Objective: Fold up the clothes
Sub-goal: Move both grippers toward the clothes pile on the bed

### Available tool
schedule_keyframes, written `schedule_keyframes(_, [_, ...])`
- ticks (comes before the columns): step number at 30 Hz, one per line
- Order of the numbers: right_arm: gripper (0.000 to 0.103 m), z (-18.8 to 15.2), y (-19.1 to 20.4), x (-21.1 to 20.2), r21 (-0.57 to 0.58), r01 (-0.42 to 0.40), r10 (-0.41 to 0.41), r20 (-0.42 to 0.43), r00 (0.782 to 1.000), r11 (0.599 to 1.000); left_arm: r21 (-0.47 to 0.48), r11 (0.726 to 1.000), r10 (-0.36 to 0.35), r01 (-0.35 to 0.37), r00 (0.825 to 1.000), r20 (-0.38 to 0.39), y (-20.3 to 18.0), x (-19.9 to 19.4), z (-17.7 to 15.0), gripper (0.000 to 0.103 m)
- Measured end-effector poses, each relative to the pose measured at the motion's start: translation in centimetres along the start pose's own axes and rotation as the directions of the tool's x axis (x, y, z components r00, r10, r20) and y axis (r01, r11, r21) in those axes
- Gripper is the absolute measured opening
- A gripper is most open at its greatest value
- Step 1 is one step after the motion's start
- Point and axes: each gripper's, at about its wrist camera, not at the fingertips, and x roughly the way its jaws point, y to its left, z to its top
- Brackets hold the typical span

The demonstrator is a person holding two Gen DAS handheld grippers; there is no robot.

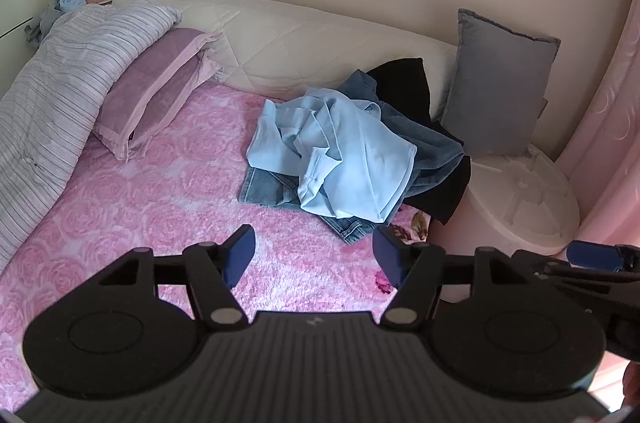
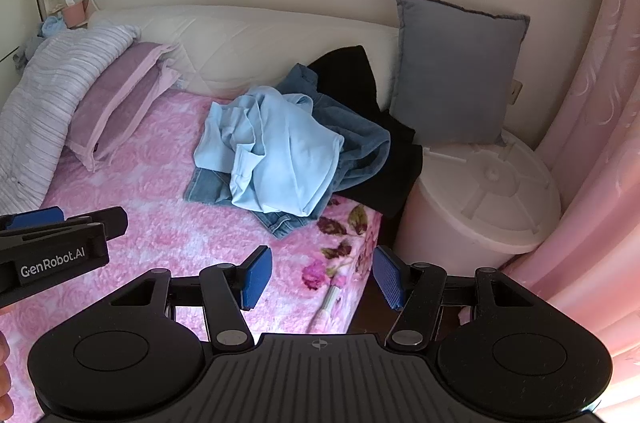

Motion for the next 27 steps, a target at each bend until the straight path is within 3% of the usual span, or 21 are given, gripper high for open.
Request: schedule_keyframes(27, [0.06, 0.6, 1.0, 1.7, -0.028, 0.013, -0.014, -0.024, 1.0, 1.0, -0.063, 0.998, 0.012, -0.016, 0.997, -0.072, 2.9, 2.1, -0.4, 0.062])
